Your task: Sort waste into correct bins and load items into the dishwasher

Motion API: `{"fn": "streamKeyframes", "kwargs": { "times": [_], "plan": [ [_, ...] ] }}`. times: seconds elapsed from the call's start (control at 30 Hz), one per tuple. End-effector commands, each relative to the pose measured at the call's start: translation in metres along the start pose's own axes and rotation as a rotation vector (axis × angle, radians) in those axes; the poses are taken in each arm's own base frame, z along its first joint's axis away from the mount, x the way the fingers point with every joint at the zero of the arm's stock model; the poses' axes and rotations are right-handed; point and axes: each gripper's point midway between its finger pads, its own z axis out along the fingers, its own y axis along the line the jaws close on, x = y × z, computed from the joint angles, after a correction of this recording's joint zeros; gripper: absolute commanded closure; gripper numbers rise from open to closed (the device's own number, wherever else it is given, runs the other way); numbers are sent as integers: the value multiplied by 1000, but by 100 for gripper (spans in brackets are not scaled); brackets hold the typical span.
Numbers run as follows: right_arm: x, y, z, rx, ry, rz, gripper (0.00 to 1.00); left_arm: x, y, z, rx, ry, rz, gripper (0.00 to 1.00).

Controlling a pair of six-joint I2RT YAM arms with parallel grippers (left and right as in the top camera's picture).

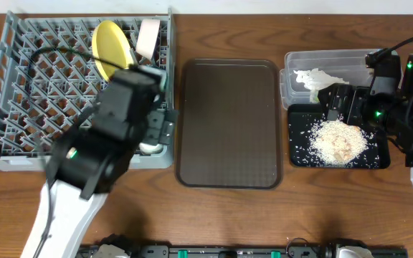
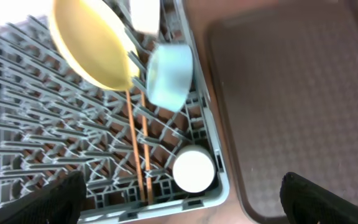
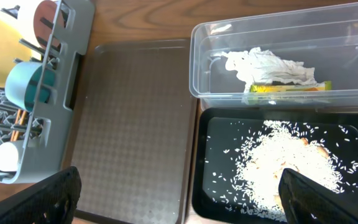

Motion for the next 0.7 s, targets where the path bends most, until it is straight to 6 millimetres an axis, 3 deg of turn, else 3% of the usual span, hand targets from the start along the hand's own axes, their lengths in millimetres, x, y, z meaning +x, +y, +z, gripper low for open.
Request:
{"fn": "streamKeyframes", "kwargs": {
  "times": [0.0, 0.1, 0.37, 0.67],
  "plan": [
    [0, -2, 1, 5, 2, 12, 1, 10, 16, -9, -42, -20, -39, 0],
    [0, -2, 1, 5, 2, 12, 1, 18, 32, -6, -64, -63, -74, 0],
    [0, -2, 1, 5, 2, 12, 1, 32, 43, 21, -23, -389, -45, 0],
    [0, -2, 1, 5, 2, 12, 1, 91, 55, 41, -136, -606, -93, 0]
  ]
}}
